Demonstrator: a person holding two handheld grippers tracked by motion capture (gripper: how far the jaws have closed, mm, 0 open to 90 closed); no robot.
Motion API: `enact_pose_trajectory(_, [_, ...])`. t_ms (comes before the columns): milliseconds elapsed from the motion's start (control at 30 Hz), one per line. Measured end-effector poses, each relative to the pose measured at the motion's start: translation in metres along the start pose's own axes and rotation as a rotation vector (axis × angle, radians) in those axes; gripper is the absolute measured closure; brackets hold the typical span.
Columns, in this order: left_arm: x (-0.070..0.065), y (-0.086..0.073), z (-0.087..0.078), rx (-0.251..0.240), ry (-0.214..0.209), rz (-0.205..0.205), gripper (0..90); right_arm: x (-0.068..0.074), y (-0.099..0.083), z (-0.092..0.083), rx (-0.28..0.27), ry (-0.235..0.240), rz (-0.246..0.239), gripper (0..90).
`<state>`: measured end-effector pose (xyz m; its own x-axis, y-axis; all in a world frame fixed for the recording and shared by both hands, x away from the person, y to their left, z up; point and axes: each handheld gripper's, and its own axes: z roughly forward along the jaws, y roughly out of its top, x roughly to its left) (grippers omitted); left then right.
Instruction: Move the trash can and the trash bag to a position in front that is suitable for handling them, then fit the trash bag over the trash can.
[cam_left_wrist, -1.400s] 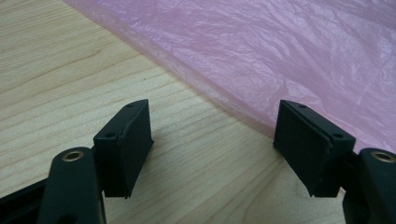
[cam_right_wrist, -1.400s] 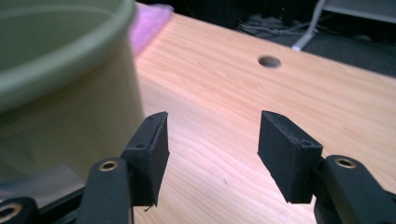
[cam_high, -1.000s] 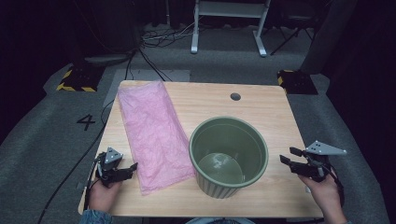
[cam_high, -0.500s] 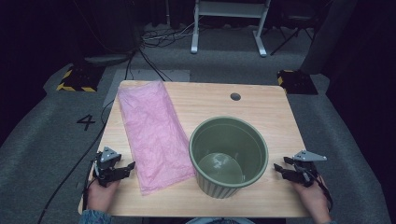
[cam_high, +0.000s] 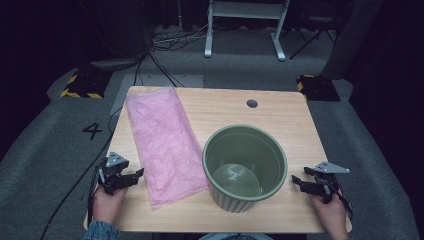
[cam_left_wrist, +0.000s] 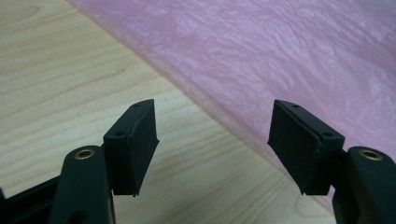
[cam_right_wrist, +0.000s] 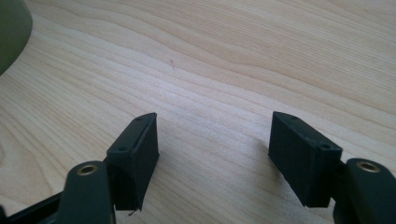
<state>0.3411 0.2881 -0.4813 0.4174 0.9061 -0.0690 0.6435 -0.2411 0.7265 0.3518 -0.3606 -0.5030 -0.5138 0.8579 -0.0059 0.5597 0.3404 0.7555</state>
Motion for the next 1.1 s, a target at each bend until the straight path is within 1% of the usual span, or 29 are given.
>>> enact_pose_trajectory(33, [0.000,0.005,0.000,0.009,0.006,0.001,32.3,0.000,0.000,0.000,-0.001,0.000,0.000,32.9])
enact_pose_trajectory(100, [0.001,0.014,0.000,0.003,0.018,0.003,31.5,0.000,0.000,0.000,0.000,0.002,0.002,32.7])
enact_pose_trajectory(167, [0.004,0.022,0.000,0.006,0.026,-0.003,30.9,0.000,0.000,0.001,-0.001,0.002,-0.002,32.5])
enact_pose_trajectory(300, [0.013,0.035,0.006,0.007,0.021,-0.026,30.5,0.000,0.000,0.001,0.000,0.002,-0.002,32.5])
enact_pose_trajectory(400, [0.021,0.044,0.013,0.040,0.013,-0.044,29.7,0.000,0.000,0.001,0.000,0.002,-0.001,32.5])
enact_pose_trajectory(567, [0.035,0.061,0.023,0.066,0.013,-0.056,29.1,0.000,0.000,0.001,0.000,0.002,-0.001,32.5])
enact_pose_trajectory(633, [0.041,0.068,0.029,0.074,0.029,-0.050,28.8,0.000,0.000,0.001,0.000,0.002,0.000,32.5])
enact_pose_trajectory(700, [0.047,0.074,0.037,0.089,0.042,-0.058,28.8,0.000,0.000,0.001,0.000,0.001,-0.001,32.5])
enact_pose_trajectory(767, [0.056,0.080,0.046,0.097,0.035,-0.095,29.4,0.000,0.000,0.001,0.000,0.002,-0.001,32.4])
enact_pose_trajectory(800, [0.058,0.082,0.051,0.109,0.050,-0.096,29.8,0.000,0.000,0.001,0.000,0.002,-0.002,32.3])
enact_pose_trajectory(867, [0.058,0.085,0.062,0.146,0.110,-0.063,29.8,0.000,0.000,0.001,0.001,0.002,-0.002,32.2])
enact_pose_trajectory(900, [0.057,0.086,0.067,0.161,0.120,-0.052,30.6,0.000,0.000,0.001,0.001,0.002,-0.002,32.1])
enact_pose_trajectory(933, [0.055,0.086,0.072,0.172,0.123,-0.054,31.7,0.000,0.000,0.001,0.001,0.002,-0.002,32.2])
enact_pose_trajectory(1033, [0.055,0.085,0.085,0.210,0.114,-0.065,30.9,0.000,0.000,0.001,0.001,0.002,-0.002,32.2])
enact_pose_trajectory(1067, [0.055,0.084,0.089,0.215,0.123,-0.064,30.6,0.000,0.000,0.001,0.001,0.002,-0.002,32.2])
enact_pose_trajectory(1100, [0.055,0.084,0.090,0.210,0.128,-0.070,27.2,0.000,0.000,0.001,0.001,0.002,-0.002,32.1])
